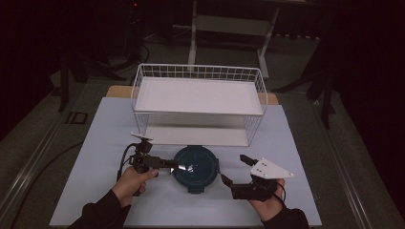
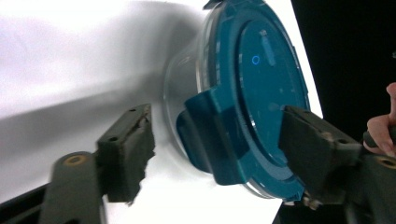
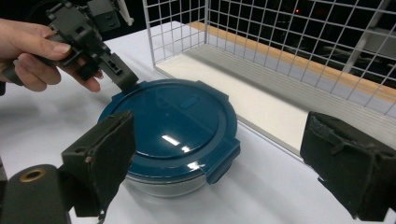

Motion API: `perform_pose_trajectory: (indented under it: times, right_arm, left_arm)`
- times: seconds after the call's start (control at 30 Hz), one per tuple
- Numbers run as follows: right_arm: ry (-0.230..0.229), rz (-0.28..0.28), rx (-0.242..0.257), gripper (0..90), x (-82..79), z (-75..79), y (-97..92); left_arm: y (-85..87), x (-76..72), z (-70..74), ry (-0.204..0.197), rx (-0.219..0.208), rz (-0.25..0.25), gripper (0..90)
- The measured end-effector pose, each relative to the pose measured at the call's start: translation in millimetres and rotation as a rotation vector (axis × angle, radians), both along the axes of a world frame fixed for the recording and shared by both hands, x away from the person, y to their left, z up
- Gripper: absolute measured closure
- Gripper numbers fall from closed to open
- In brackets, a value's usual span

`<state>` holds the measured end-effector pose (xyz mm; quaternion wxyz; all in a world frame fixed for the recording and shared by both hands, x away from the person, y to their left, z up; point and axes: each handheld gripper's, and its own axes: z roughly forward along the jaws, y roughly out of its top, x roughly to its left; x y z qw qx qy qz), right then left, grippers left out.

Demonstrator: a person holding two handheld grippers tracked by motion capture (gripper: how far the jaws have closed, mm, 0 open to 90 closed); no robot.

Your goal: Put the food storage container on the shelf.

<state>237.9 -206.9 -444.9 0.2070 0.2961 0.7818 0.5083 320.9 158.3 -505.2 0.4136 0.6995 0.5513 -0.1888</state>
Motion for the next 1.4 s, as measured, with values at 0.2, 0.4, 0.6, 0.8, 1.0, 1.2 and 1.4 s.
perform_pose_trajectory:
  times: [0.2,0.4,0.6,0.8,1.0,1.2,1.4]
  right_arm:
    - [0.006,0.001,0.0,10.5,1.1,-0.9,0.0]
    - [0.007,-0.002,0.001,10.5,1.4,-1.0,-0.4]
    - [0.027,-0.003,0.005,13.4,3.8,-1.6,-1.2]
    - [0.18,0.008,0.053,14.3,21.4,-11.9,-3.3]
    - [0.365,0.02,0.122,17.6,40.6,-27.2,-5.1]
    - [0.578,0.028,0.195,28.7,60.0,-46.6,-8.3]
    - [0.715,0.05,0.266,38.8,70.6,-60.1,-10.2]
  left_arm:
    - [-0.1,1.6,-5.0,0.048,-0.011,0.008,42.1]
    - [-0.3,2.7,-10.6,0.089,-0.075,-0.014,48.7]
    - [3.4,4.8,-14.8,0.094,-0.109,-0.036,50.9]
    - [2.4,2.8,-12.3,0.072,-0.099,-0.049,51.5]
    - [1.5,-1.3,-8.8,0.049,-0.09,-0.057,52.7]
    - [-0.1,-7.4,-4.0,0.0,-0.07,-0.075,53.4]
    - [-1.5,-14.6,0.9,-0.058,-0.055,-0.105,54.8]
